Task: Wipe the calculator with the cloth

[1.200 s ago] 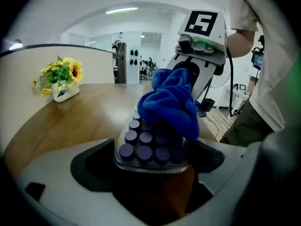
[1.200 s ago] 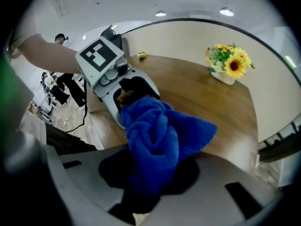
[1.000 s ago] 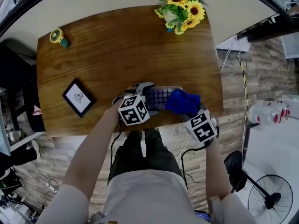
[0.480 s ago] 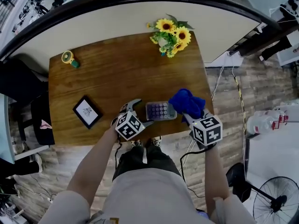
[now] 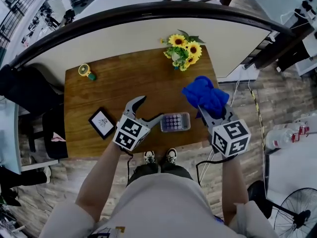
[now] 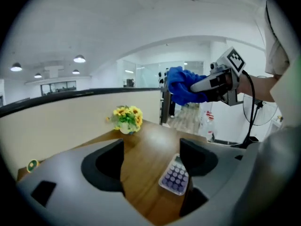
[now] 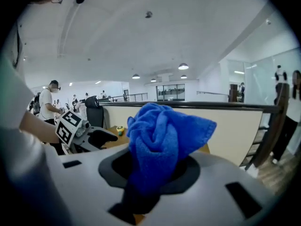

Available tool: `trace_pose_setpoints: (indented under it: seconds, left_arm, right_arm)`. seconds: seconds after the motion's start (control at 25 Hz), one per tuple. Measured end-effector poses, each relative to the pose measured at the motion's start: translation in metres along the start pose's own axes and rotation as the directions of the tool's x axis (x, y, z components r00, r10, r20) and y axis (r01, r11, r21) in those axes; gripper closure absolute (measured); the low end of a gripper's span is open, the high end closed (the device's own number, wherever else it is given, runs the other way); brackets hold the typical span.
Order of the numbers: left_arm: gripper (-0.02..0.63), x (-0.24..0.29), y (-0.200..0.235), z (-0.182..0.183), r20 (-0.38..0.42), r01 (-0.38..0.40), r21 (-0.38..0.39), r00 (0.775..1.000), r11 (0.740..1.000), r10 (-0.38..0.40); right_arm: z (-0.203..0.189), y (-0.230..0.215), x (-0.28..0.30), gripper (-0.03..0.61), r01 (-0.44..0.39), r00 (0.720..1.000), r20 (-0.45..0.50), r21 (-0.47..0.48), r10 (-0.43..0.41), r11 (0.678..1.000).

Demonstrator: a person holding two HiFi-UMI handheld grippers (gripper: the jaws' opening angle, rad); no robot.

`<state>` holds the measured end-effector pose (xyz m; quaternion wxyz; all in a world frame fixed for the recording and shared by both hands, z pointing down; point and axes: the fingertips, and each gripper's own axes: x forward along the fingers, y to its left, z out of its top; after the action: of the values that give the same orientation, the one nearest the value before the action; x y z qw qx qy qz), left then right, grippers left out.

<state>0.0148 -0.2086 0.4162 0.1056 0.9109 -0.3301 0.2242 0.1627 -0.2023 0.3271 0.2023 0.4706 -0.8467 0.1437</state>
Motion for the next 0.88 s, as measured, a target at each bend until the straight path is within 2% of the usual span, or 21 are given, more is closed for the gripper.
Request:
trace_pose_setpoints:
  seconds: [0.08,0.24,0.48,0.72,0.88]
  left_arm:
    - [0.303,-0.018,0.01,0.028,0.064,-0.059,0.019,0.996,0.998,0.057]
    - [0.329,-0.053,0.017,0.081,0.175,-0.136,0.073,0.977,0.988,0.121]
    - [0.38,-0.108,0.013,0.15,0.339,-0.211,0.092,0.925,0.973,0.169]
    - [0.417,-0.152,0.002,0.191,0.43,-0.286,0.088,0.875,0.954,0.223]
    - [0.461,-0.17,-0.005,0.202,0.454,-0.341,0.129,0.855,0.931,0.25]
  right_arm:
    - [0.024,0.006,-0.012,0.456,0.005,0.998,0.058,-0.027,-0.003,1.0]
    - [0.069,0.017,-0.037,0.456,0.019,0.986,0.168,-0.063,-0.008,0.998]
    - [0.12,0.03,-0.076,0.456,0.057,0.961,0.277,-0.116,-0.023,0.992]
    - [0.153,0.048,-0.112,0.453,0.067,0.926,0.376,-0.134,-0.012,0.989]
    - [0.162,0.053,-0.13,0.451,0.087,0.909,0.416,-0.133,-0.024,0.987]
